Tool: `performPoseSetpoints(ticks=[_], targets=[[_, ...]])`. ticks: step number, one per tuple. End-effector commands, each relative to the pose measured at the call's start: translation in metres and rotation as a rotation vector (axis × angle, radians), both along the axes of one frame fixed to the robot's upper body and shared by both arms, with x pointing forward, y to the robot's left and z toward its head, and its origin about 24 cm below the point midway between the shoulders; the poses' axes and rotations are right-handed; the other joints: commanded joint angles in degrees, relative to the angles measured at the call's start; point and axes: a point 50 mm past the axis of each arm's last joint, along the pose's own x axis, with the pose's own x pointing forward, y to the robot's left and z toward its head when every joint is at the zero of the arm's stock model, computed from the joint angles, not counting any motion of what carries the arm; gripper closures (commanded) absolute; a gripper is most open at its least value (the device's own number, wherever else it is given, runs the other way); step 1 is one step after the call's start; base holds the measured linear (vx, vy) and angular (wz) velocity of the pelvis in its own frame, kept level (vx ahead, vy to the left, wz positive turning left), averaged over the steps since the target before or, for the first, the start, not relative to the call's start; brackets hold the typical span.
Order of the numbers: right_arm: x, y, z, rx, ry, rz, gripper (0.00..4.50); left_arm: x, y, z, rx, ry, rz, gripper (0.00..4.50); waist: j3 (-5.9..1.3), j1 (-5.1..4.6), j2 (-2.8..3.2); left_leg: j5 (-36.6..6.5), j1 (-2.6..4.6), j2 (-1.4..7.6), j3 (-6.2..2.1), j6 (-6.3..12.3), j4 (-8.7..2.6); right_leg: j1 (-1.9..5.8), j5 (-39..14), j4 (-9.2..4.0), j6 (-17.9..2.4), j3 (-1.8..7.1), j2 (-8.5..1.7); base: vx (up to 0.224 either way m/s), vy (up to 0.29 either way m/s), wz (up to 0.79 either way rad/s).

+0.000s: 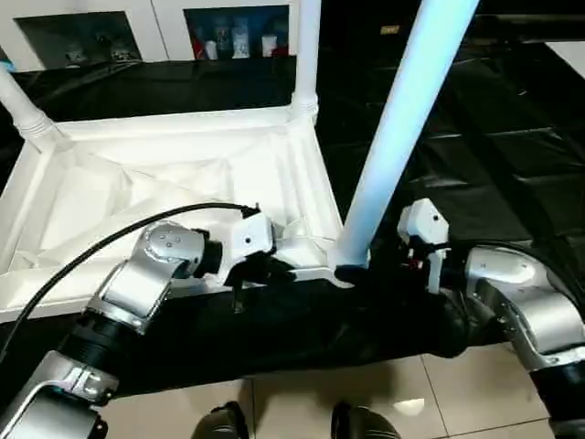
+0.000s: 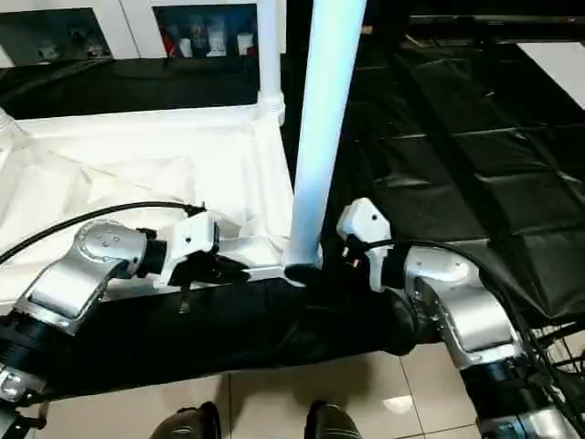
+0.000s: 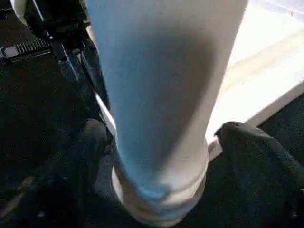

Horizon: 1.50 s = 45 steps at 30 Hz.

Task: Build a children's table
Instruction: Rotate leg to tighten

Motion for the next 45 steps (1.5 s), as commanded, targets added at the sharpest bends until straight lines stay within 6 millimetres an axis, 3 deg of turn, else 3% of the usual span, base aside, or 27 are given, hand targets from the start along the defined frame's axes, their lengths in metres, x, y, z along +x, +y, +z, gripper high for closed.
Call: performPoseSetpoints(ticks=[1, 5, 12, 18, 22, 24, 28, 33, 34, 41, 45], targets=[[0.000, 0.002, 0.000, -0.001, -0.003, 0.019, 0.65, -0.006, -0.003, -0.006, 0.002, 0.040, -0.032, 4.50, -4.36, 0.21, -0.68, -7.49, 1.08, 1.78, -0.53, 6.22, -2.75, 3.59, -4.12, -2.86, -15.52, 2.22, -2.31, 0.000, 0.000, 0.00], [0.001, 0.002, 0.000, 0.002, -0.003, 0.022, 0.94, -0.006, -0.002, -0.006, 0.004, 0.041, -0.031, 4.50, -4.42, 0.25, -0.69, -6.19, 0.99, 1.70, -0.49, 7.39, -2.58, 3.68, -1.77, -2.64, -16.27, 2.14, -2.23, 0.000, 0.000, 0.00], [0.000, 0.003, -0.004, -0.011, 0.001, 0.031, 1.64, -0.006, -0.001, -0.007, 0.015, 0.048, -0.034, 4.50, -4.36, 0.20, -0.68, -6.92, 1.01, 1.71, -0.53, 7.09, -2.56, 3.69, -3.08, -2.71, -16.14, 2.14, -2.25, 0.000, 0.000, 0.00], [0.001, 0.004, -0.009, -0.011, 0.015, 0.017, 1.84, -0.006, -0.001, -0.007, 0.017, 0.052, -0.030, 4.50, -4.34, 0.19, -0.68, -6.57, 1.01, 1.69, -0.53, 7.42, -2.52, 3.68, -2.41, -2.63, -16.41, 2.11, -2.22, 0.000, 0.000, 0.00], [0.002, 0.005, -0.016, 0.012, 0.043, -0.047, 1.86, -0.002, -0.004, -0.009, 0.015, 0.041, 0.011, 4.50, -4.04, -0.01, -0.69, -9.05, 1.01, 1.67, -0.58, 6.26, -2.70, 3.49, -6.80, -3.13, -15.65, 2.11, -2.27, 0.000, 0.000, 0.00], [0.003, 0.004, -0.020, 0.026, 0.051, -0.093, 1.86, 0.003, -0.004, -0.011, 0.025, 0.027, 0.055, 4.50, -3.81, -0.08, -0.73, -10.69, 1.10, 1.70, -0.56, 5.46, -2.84, 3.28, -9.67, -3.49, -15.04, 2.18, -2.28, 0.000, 0.000, 0.00], [0.015, 0.006, -0.032, 0.078, 0.068, -0.334, 1.87, 0.022, -0.009, -0.014, 0.029, -0.011, 0.225, 4.50, -3.53, 0.04, -0.73, -15.67, 1.46, 1.61, -0.84, 1.87, -3.35, 2.71, -20.91, -4.65, -11.13, 2.15, -2.47, 0.000, 0.000, 0.00], [0.029, 0.019, -0.041, 0.126, 0.082, -0.579, 1.87, 0.040, -0.020, -0.012, 0.017, -0.032, 0.359, 4.50, -3.40, -0.32, -0.55, -18.09, 1.32, 1.37, -1.18, -0.04, -3.85, 2.42, -24.32, -5.05, -9.28, 1.94, -2.44, 0.000, 0.000, 0.00], [0.033, 0.023, -0.044, 0.136, 0.093, -0.630, 1.87, 0.043, -0.024, -0.010, 0.006, -0.030, 0.383, 4.50, -3.43, -0.37, -0.71, -18.00, 1.10, 1.35, -1.34, -0.42, -3.99, 2.63, -24.66, -5.14, -8.68, 1.88, -2.60, 0.000, 0.000, 0.00], [0.057, 0.050, -0.057, 0.207, 0.201, -0.961, 1.87, 0.064, -0.050, -0.005, -0.024, -0.029, 0.532, 4.50, -3.47, -0.62, -0.63, -20.09, 1.60, 1.23, -1.31, -1.05, -4.21, 2.13, -23.20, -5.55, -8.62, 1.82, -2.55, 0.000, 0.000, 0.00], [0.066, 0.064, -0.054, 0.180, 0.172, -0.947, 1.87, 0.065, -0.060, -0.006, -0.009, -0.059, 0.514, 4.50, -3.54, -0.52, -0.77, -18.56, 1.17, 1.23, -1.21, -0.30, -4.29, 2.61, -17.49, -5.21, -8.68, 1.76, -2.39, 0.000, 0.000, 0.00]])
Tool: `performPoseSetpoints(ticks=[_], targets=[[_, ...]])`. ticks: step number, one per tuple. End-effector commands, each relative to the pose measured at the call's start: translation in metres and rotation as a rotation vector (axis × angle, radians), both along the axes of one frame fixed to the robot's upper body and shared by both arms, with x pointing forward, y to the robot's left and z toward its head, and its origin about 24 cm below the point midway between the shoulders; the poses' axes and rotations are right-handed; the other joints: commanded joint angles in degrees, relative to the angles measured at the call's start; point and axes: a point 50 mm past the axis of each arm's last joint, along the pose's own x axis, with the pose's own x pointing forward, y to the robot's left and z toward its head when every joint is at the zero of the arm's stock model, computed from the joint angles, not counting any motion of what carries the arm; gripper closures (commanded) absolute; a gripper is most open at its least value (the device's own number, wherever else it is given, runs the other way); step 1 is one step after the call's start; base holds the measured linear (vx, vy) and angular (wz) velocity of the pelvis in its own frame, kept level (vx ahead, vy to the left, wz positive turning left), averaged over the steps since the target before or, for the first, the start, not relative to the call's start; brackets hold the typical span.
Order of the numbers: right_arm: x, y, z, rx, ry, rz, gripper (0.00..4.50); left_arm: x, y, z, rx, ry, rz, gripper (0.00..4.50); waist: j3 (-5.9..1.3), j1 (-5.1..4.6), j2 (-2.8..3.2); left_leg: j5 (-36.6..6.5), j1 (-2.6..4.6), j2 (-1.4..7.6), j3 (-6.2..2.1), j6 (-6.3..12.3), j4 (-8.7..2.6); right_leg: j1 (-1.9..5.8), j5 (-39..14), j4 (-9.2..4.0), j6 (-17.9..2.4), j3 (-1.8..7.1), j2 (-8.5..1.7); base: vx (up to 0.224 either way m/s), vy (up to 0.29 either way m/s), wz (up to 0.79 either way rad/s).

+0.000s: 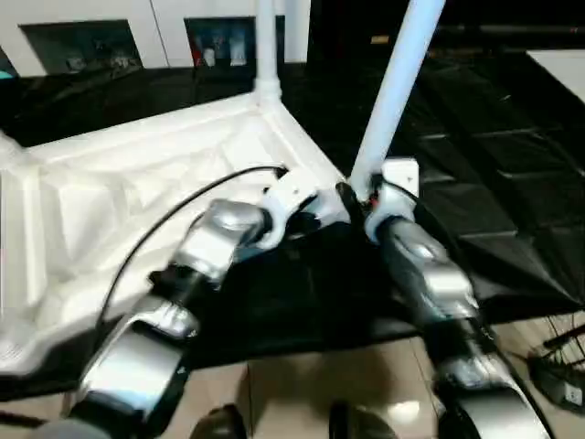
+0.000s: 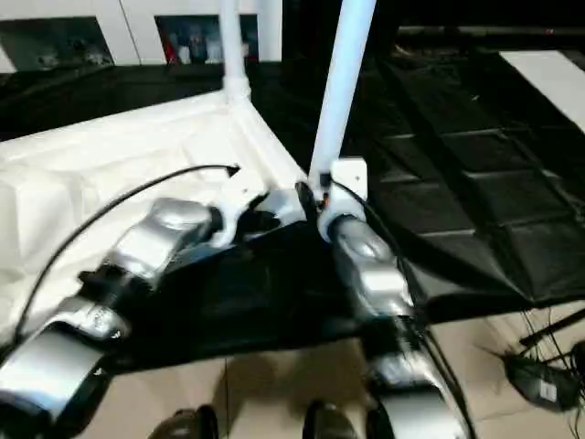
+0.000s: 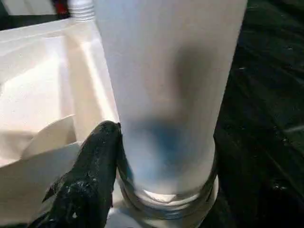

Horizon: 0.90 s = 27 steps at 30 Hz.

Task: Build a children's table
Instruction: Rotate leg to tighten

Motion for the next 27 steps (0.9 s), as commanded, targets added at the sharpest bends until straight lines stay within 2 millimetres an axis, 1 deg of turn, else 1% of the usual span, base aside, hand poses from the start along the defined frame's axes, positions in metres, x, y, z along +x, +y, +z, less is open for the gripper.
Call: performPoseSetpoints(ticks=[1, 2, 3, 4, 5, 6, 7, 8, 9, 10, 11, 12, 13, 14, 15, 16, 17, 18, 19, 20, 21, 22, 23, 24, 25, 26, 27], targets=[[-0.010, 0.010, -0.035, -0.003, 0.149, 0.051, 1.87, 0.000, 0.002, -0.007, 0.029, -0.001, 0.024, 4.50, -3.43, -0.09, -0.15, -18.63, 1.27, 1.46, -1.15, 0.45, -4.62, 2.24, -17.32, -4.18, -8.72, 1.74, -2.25, 0.000, 0.000, 0.00], [-0.010, 0.011, -0.033, 0.015, 0.133, 0.067, 1.87, 0.000, 0.002, -0.008, 0.035, -0.001, 0.018, 4.50, -3.39, -0.16, -0.18, -19.17, 1.34, 1.45, -1.09, 0.86, -4.59, 2.21, -17.86, -4.28, -8.89, 1.79, -2.29, 0.000, 0.000, 0.00], [-0.009, 0.012, -0.030, 0.032, 0.120, 0.076, 1.32, -0.001, 0.002, -0.008, 0.038, 0.002, 0.015, 4.50, -3.37, -0.17, -0.19, -19.27, 1.27, 1.44, -1.09, 1.01, -4.62, 2.27, -18.09, -4.31, -8.83, 1.80, -2.29, 0.000, 0.000, 0.00], [-0.009, 0.012, -0.026, 0.063, 0.095, 0.091, 1.18, -0.002, 0.003, -0.009, 0.038, 0.005, 0.007, 4.50, -3.29, -0.09, -0.20, -19.63, 1.34, 1.48, -1.05, 1.24, -4.66, 2.17, -18.73, -4.43, -8.67, 1.82, -2.32, 0.000, 0.000, 0.00], [-0.009, 0.012, -0.022, 0.081, 0.072, 0.111, 1.18, -0.002, 0.004, -0.009, 0.037, 0.009, 0.003, 4.50, -3.30, -0.05, -0.33, -19.68, 1.33, 1.46, -1.00, 1.62, -4.62, 2.22, -18.90, -4.47, -8.68, 1.84, -2.33, 0.000, 0.000, 0.00], [-0.009, 0.012, -0.016, 0.074, 0.039, 0.133, 1.12, -0.003, 0.006, -0.009, 0.043, 0.006, -0.005, 4.50, -3.34, -0.01, -0.31, -19.26, 1.32, 1.47, -1.01, 1.78, -4.61, 2.25, -18.75, -4.46, -8.77, 1.86, -2.39, 0.000, 0.000, 0.00], [-0.009, 0.011, -0.009, 0.059, 0.000, 0.160, 0.83, -0.004, 0.008, -0.009, 0.050, 0.002, -0.011, 4.50, -3.37, 0.04, -0.48, -18.11, 1.01, 1.52, -1.01, 2.17, -4.64, 2.43, -18.01, -4.38, -8.84, 1.85, -2.38, 0.000, 0.000, 0.00], [-0.009, 0.010, -0.008, 0.056, -0.009, 0.165, 0.83, -0.004, 0.009, -0.009, 0.051, 0.002, -0.011, 4.50, -3.38, 0.05, -0.48, -17.21, 0.92, 1.50, -0.98, 2.55, -4.66, 2.45, -17.69, -4.32, -8.97, 1.81, -2.30, 0.000, 0.000, 0.00], [-0.008, 0.009, -0.006, 0.057, -0.019, 0.166, 0.74, -0.003, 0.010, -0.009, 0.050, 0.003, -0.011, 4.50, -3.40, 0.05, -0.42, -17.04, 0.94, 1.51, -0.94, 2.58, -4.62, 2.40, -17.84, -4.36, -9.13, 1.83, -2.38, 0.000, 0.000, 0.00], [-0.008, 0.003, 0.003, 0.046, -0.058, 0.186, 0.64, -0.004, 0.014, -0.009, 0.050, 0.002, -0.022, 4.50, -3.34, -0.01, -0.46, -17.20, 0.97, 1.51, -0.93, 2.58, -4.66, 2.33, -18.97, -4.50, -9.28, 1.77, -2.36, 0.000, 0.000, 0.00], [-0.008, 0.003, 0.003, 0.046, -0.059, 0.186, 0.54, -0.004, 0.014, -0.009, 0.050, 0.002, -0.022, 4.50, -3.26, 0.04, -0.48, -17.36, 1.02, 1.50, -0.92, 2.53, -4.69, 2.30, -19.64, -4.60, -9.18, 1.76, -2.33, 0.000, 0.000, 0.00], [-0.009, -0.001, 0.008, 0.034, -0.081, 0.202, 0.44, -0.004, 0.016, -0.009, 0.051, 0.002, -0.029, 4.50, -3.26, 0.16, -0.52, -17.09, 1.07, 1.51, -0.87, 2.52, -4.66, 2.31, -19.90, -4.63, -8.88, 1.80, -2.31, 0.000, 0.000, 0.00], [-0.011, -0.007, 0.013, 0.017, -0.097, 0.226, 0.44, -0.006, 0.019, -0.009, 0.052, 0.000, -0.038, 4.50, -3.28, 0.13, -0.66, -16.34, 0.96, 1.55, -0.82, 2.74, -4.67, 2.28, -19.30, -4.56, -8.87, 1.86, -2.34, 0.000, 0.000, 0.00], [-0.017, -0.015, 0.017, -0.011, -0.107, 0.288, 0.32, -0.009, 0.021, -0.010, 0.034, 0.002, -0.073, 4.50, -3.25, 0.23, -0.62, -15.68, 0.86, 1.57, -0.89, 2.85, -4.69, 2.44, -18.76, -4.50, -8.84, 1.84, -2.34, 0.000, 0.000, 0.00], [-0.018, -0.017, 0.018, -0.021, -0.108, 0.310, 0.32, -0.010, 0.022, -0.010, 0.027, 0.003, -0.086, 4.50, -3.29, 0.44, -0.69, -14.39, 0.80, 1.62, -0.87, 3.50, -4.59, 2.70, -16.82, -4.33, -9.00, 1.81, -2.23, 0.000, 0.000, 0.00], [-0.022, -0.022, 0.019, -0.043, -0.110, 0.348, 0.32, -0.012, 0.025, -0.012, 0.025, 0.011, -0.098, 4.50, -3.24, 0.40, -0.49, -13.58, 0.72, 1.68, -0.82, 3.90, -4.60, 2.65, -15.34, -4.14, -9.45, 1.86, -2.20, 0.000, 0.000, 0.00], [-0.026, -0.027, 0.020, -0.063, -0.110, 0.381, 0.32, -0.014, 0.027, -0.012, 0.027, 0.004, -0.123, 4.50, -3.38, 0.40, -0.53, -12.86, 0.64, 1.65, -0.80, 4.24, -4.47, 2.79, -14.20, -4.05, -9.86, 1.82, -2.19, 0.000, 0.000, 0.00], [-0.028, -0.030, 0.021, -0.072, -0.108, 0.405, 0.32, -0.016, 0.028, -0.013, 0.024, 0.001, -0.146, 4.50, -3.45, 0.35, -0.55, -12.55, 0.68, 1.69, -0.74, 4.38, -4.40, 2.75, -13.52, -3.95, -10.19, 1.84, -2.22, 0.000, 0.000, 0.00], [-0.034, -0.039, 0.022, -0.105, -0.099, 0.466, 0.32, -0.020, 0.030, -0.015, 0.020, 0.014, -0.181, 4.50, -3.45, 0.27, -0.50, -12.22, 0.59, 1.60, -0.71, 4.58, -4.31, 2.83, -13.03, -3.88, -10.72, 1.81, -2.20, 0.000, 0.000, 0.00], [-0.041, -0.049, 0.020, -0.170, -0.082, 0.526, 0.32, -0.027, 0.031, -0.015, -0.005, 0.024, -0.246, 4.50, -3.52, 0.52, -0.39, -11.50, 0.70, 1.77, -0.82, 4.94, -4.24, 3.13, -11.59, -3.71, -11.09, 1.75, -2.18, 0.000, 0.000, 0.00], [-0.044, -0.055, 0.019, -0.208, -0.074, 0.554, 0.32, -0.031, 0.031, -0.015, -0.019, 0.032, -0.280, 4.50, -3.45, 0.52, -0.43, -11.06, 0.80, 1.88, -0.65, 5.30, -4.13, 2.90, -10.27, -3.62, -11.57, 1.91, -2.15, 0.000, 0.000, 0.00], [-0.046, -0.059, 0.020, -0.215, -0.075, 0.575, 0.32, -0.035, 0.031, -0.016, -0.022, 0.045, -0.321, 4.50, -3.70, 0.49, -0.46, -9.48, 0.72, 1.81, -0.55, 5.95, -3.89, 3.09, -7.03, -3.12, -12.99, 1.97, -2.09, 0.062, 0.010, 0.02], [-0.046, -0.059, 0.020, -0.215, -0.075, 0.578, 0.32, -0.035, 0.032, -0.016, -0.022, 0.046, -0.326, 4.50, -3.91, 0.47, -0.22, -7.70, 0.86, 1.84, -0.38, 6.86, -3.67, 3.03, -3.33, -2.74, -14.57, 2.02, -2.05, 0.062, 0.010, 0.02], [-0.047, -0.061, 0.021, -0.209, -0.076, 0.593, 0.32, -0.038, 0.032, -0.016, -0.020, 0.051, -0.353, 4.50, -3.95, 0.43, -0.16, -6.91, 0.73, 1.72, -0.36, 7.26, -3.52, 3.09, -1.57, -2.48, -15.17, 1.95, -1.93, 0.051, 0.005, 0.00], [-0.049, -0.062, 0.022, -0.205, -0.078, 0.608, 0.32, -0.040, 0.032, -0.017, -0.018, 0.056, -0.376, 4.50, -3.95, 0.31, -0.28, -5.92, 0.68, 1.64, -0.31, 8.09, -3.42, 3.20, 0.42, -2.27, -15.91, 1.89, -1.91, 0.000, 0.000, 0.00], [-0.053, -0.061, 0.024, -0.207, -0.082, 0.658, 0.32, -0.045, 0.034, -0.016, -0.024, 0.073, -0.420, 4.50, -3.95, 0.33, -0.19, -5.68, 0.75, 1.74, -0.32, 8.36, -3.41, 3.17, 0.82, -2.21, -16.19, 1.89, -1.97, 0.000, 0.000, 0.00], [-0.057, -0.061, 0.026, -0.214, -0.079, 0.711, 0.32, -0.050, 0.035, -0.015, -0.034, 0.089, -0.466, 4.50, -3.81, 0.43, -0.19, -5.53, 0.79, 1.93, -0.29, 9.10, -3.43, 3.29, 1.13, -2.15, -16.68, 1.95, -2.12, 0.000, 0.000, 0.00]])
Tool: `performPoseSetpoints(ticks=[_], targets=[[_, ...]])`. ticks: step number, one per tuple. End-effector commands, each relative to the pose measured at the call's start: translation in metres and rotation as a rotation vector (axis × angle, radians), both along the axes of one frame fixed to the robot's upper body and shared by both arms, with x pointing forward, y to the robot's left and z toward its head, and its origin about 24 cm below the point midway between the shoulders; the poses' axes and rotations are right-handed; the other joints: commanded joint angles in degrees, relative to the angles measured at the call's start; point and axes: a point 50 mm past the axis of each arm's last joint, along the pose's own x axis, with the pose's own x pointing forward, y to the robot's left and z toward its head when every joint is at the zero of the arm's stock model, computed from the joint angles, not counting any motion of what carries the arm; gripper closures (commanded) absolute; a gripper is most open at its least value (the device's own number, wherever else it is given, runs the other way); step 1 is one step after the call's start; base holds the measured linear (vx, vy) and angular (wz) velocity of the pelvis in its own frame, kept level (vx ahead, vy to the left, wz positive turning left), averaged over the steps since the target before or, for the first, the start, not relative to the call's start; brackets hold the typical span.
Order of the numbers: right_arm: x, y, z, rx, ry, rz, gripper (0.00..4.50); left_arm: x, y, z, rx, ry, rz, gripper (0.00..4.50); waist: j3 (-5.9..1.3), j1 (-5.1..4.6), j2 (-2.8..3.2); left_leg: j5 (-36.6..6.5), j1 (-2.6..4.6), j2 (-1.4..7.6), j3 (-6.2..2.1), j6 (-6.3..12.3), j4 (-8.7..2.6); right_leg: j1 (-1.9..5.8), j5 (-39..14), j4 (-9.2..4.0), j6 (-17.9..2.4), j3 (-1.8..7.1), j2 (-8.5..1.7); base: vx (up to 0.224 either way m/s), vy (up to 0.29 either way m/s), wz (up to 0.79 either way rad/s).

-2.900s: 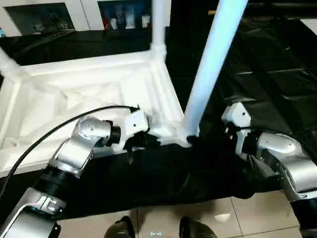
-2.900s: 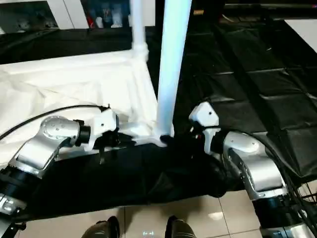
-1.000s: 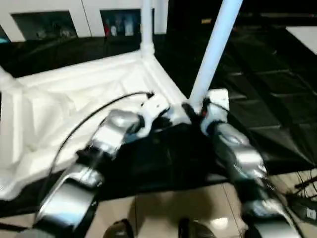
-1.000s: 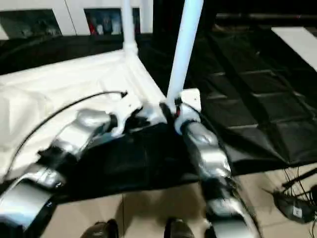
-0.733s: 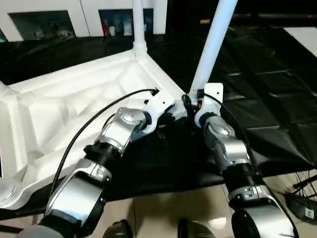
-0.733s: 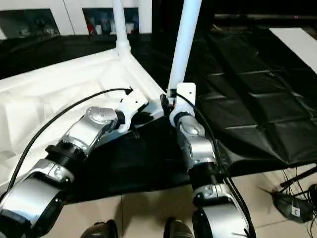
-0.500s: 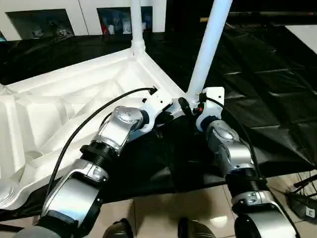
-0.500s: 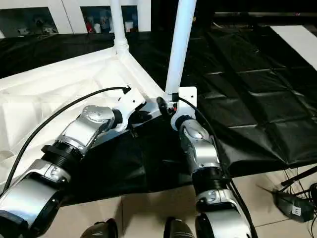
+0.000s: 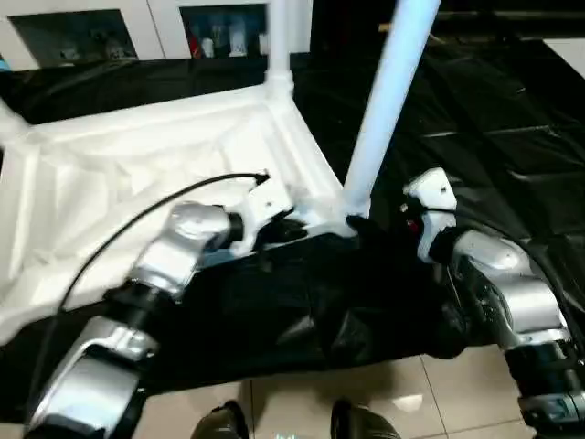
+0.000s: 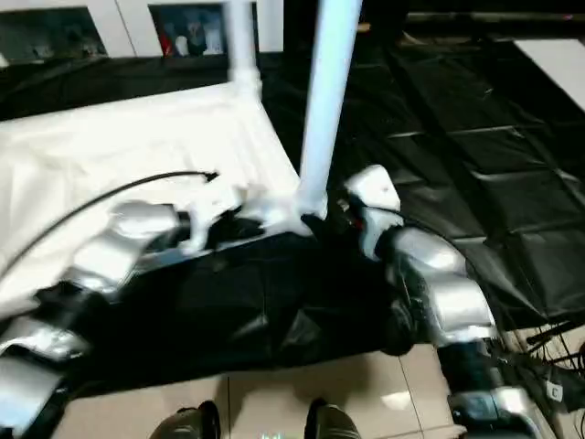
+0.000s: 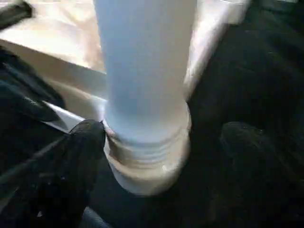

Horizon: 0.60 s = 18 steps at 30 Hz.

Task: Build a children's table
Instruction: Rotate leg to tighten

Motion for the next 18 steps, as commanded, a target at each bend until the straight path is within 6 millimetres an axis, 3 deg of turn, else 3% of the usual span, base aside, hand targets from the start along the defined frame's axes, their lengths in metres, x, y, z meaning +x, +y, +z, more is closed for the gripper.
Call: performPoseSetpoints(ticks=[1, 7, 12, 18], targets=[[-0.010, 0.002, 0.005, -0.012, 0.004, 0.108, 0.32, -0.021, -0.007, -0.020, 0.002, 0.129, -0.155, 4.50, -3.86, 0.16, -0.56, -5.73, 1.02, 1.87, -0.39, 8.84, -2.56, 3.72, 0.01, -2.23, -17.17, 2.09, -2.20, 0.000, 0.000, 0.00], [-0.023, 0.005, 0.005, -0.084, 0.041, 0.271, 0.32, -0.027, 0.002, -0.015, 0.024, 0.149, -0.206, 4.50, -3.39, 0.51, -0.59, -11.21, 1.56, 2.21, -0.43, 5.84, -3.08, 3.29, -9.50, -3.06, -15.41, 2.22, -2.36, 0.000, 0.000, 0.00], [-0.025, 0.003, 0.002, -0.123, 0.062, 0.322, 0.32, -0.027, 0.006, -0.015, 0.035, 0.145, -0.204, 4.50, -3.58, 0.53, -0.64, -9.72, 1.39, 2.08, -0.44, 5.77, -2.90, 3.35, -7.99, -2.80, -15.28, 2.26, -2.39, 0.000, 0.000, 0.00], [-0.025, 0.001, -0.001, -0.164, 0.073, 0.331, 0.32, -0.027, 0.007, -0.014, 0.035, 0.144, -0.202, 4.50, -3.71, 0.58, -0.82, -7.61, 1.24, 1.96, -0.40, 7.03, -2.64, 3.54, -5.24, -2.47, -15.93, 2.24, -2.40, 0.000, 0.000, 0.00]])
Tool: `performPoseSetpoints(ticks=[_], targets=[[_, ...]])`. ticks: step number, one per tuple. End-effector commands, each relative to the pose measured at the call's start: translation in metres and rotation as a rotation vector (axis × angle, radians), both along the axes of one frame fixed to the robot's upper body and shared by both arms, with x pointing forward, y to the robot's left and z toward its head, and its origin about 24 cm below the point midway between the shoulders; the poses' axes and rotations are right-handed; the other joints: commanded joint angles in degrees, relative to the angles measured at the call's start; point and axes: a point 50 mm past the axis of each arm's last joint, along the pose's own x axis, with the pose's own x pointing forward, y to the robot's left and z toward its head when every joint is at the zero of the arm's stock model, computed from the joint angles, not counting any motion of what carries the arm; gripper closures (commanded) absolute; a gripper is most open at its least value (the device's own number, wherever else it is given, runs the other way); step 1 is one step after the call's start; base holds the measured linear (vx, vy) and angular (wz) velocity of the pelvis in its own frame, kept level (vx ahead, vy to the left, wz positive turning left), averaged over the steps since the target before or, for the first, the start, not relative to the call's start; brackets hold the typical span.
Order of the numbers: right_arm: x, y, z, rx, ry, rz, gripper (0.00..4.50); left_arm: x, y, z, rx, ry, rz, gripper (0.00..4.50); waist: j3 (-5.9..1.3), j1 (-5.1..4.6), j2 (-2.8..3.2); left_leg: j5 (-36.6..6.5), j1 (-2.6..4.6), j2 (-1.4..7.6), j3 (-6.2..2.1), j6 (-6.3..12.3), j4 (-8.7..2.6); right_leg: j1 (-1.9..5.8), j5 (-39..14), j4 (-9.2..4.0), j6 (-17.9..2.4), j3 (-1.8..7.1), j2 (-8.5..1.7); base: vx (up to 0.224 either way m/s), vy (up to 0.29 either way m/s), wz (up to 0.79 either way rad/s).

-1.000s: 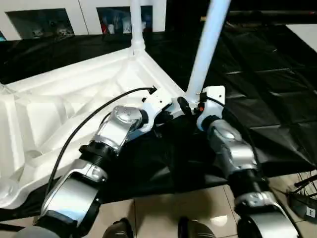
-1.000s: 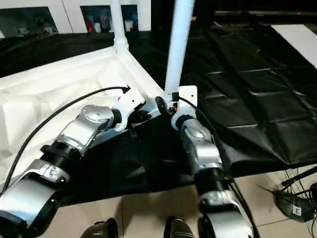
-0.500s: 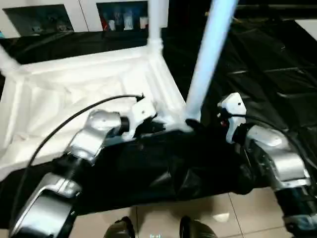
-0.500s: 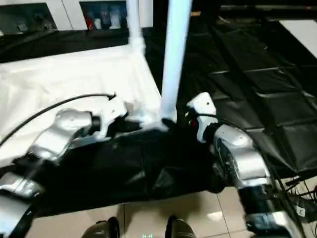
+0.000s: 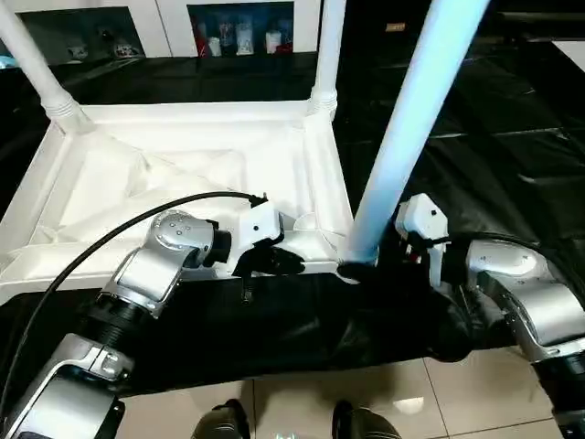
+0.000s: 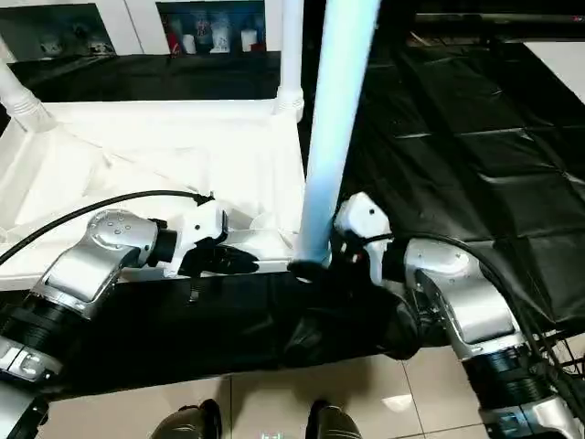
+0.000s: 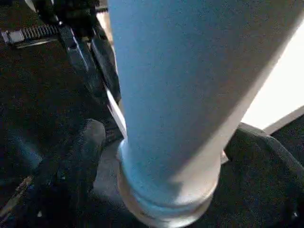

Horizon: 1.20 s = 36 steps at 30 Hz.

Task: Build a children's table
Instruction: Rotate leg to tighten

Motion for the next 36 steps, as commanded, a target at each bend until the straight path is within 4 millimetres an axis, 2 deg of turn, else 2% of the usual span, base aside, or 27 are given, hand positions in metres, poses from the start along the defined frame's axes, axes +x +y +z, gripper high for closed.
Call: performPoseSetpoints(ticks=[1, 4, 5, 9, 11, 20, 28, 32, 33, 34, 35, 36], targets=[[-0.001, 0.000, -0.003, -0.030, 0.002, 0.013, 0.32, -0.008, -0.003, -0.011, 0.010, 0.059, -0.041, 4.50, -3.78, -0.11, -0.76, -7.62, 1.22, 1.95, -0.44, 7.00, -2.77, 3.31, -5.31, -2.53, -15.78, 2.16, -2.30, 0.000, 0.000, 0.00], [0.001, -0.002, -0.004, -0.044, 0.002, -0.006, 0.32, -0.008, -0.003, -0.011, 0.008, 0.059, -0.041, 4.50, -3.84, -0.14, -0.77, -7.41, 1.22, 1.95, -0.46, 7.03, -2.72, 3.36, -5.37, -2.47, -15.90, 2.13, -2.28, 0.000, 0.000, 0.00], [0.003, -0.002, -0.004, -0.033, 0.003, -0.016, 0.58, -0.009, -0.003, -0.011, 0.008, 0.060, -0.042, 4.50, -3.83, -0.11, -0.67, -7.37, 1.25, 1.99, -0.49, 7.08, -2.73, 3.35, -5.26, -2.46, -16.02, 2.14, -2.32, 0.000, 0.000, 0.00], [0.004, -0.001, -0.004, -0.023, 0.001, -0.017, 0.76, -0.009, -0.003, -0.011, 0.010, 0.060, -0.043, 4.50, -3.87, -0.17, -0.72, -6.91, 1.18, 1.91, -0.45, 7.43, -2.62, 3.43, -4.33, -2.34, -16.30, 2.11, -2.24, 0.000, 0.000, 0.00], [0.004, 0.000, -0.003, -0.016, 0.001, -0.012, 1.02, -0.009, -0.003, -0.011, 0.010, 0.061, -0.043, 4.50, -3.99, -0.11, -0.68, -6.33, 1.23, 1.93, -0.47, 7.71, -2.56, 3.48, -3.45, -2.20, -16.49, 2.10, -2.23, 0.000, 0.000, 0.00], [0.002, 0.001, -0.005, -0.008, 0.004, 0.004, 1.67, -0.010, -0.003, -0.011, 0.014, 0.067, -0.046, 4.50, -4.16, -0.15, -0.74, -5.78, 1.20, 1.94, -0.47, 8.10, -2.41, 3.61, -2.66, -2.01, -17.01, 2.07, -2.24, 0.000, 0.000, 0.00], [0.000, 0.003, -0.009, -0.005, 0.011, 0.017, 1.76, -0.012, -0.002, -0.013, 0.020, 0.077, -0.052, 4.50, -4.44, -0.15, -0.70, -4.91, 1.23, 1.92, -0.45, 8.72, -2.19, 3.69, -1.38, -1.77, -17.54, 2.04, -2.21, 0.000, 0.000, 0.00], [-0.001, 0.005, -0.013, 0.007, 0.017, -0.006, 1.77, -0.012, -0.002, -0.014, 0.024, 0.077, -0.049, 4.50, -4.35, -0.16, -0.69, -6.19, 1.19, 1.92, -0.47, 8.09, -2.22, 3.62, -3.36, -1.92, -17.25, 2.06, -2.26, 0.000, 0.000, 0.00], [0.004, 0.006, -0.019, 0.034, 0.015, -0.110, 1.77, -0.007, -0.003, -0.018, 0.042, 0.053, 0.007, 4.50, -4.31, -0.24, -0.68, -6.43, 1.14, 1.93, -0.46, 7.74, -2.23, 3.52, -3.83, -2.00, -17.01, 2.13, -2.25, 0.000, 0.000, 0.00], [0.005, 0.006, -0.019, 0.035, 0.015, -0.113, 1.77, -0.007, -0.003, -0.018, 0.043, 0.052, 0.009, 4.50, -4.21, -0.25, -0.69, -6.84, 1.06, 1.86, -0.49, 7.40, -2.28, 3.51, -4.64, -2.09, -16.81, 2.07, -2.26, 0.000, 0.000, 0.00], [0.010, 0.008, -0.026, 0.050, 0.013, -0.225, 1.77, 0.000, -0.005, -0.021, 0.056, 0.020, 0.093, 4.50, -4.11, -0.49, -0.68, -8.20, 1.00, 1.82, -0.57, 6.45, -2.42, 3.45, -6.99, -2.37, -16.23, 2.07, -2.29, 0.000, 0.000, 0.00], [0.012, 0.009, -0.028, 0.051, 0.012, -0.259, 1.78, 0.003, -0.006, -0.022, 0.058, 0.010, 0.123, 4.50, -3.99, -0.63, -0.76, -9.10, 1.04, 1.76, -0.57, 5.78, -2.48, 3.35, -8.55, -2.62, -15.84, 2.04, -2.22, 0.000, 0.000, 0.00]])
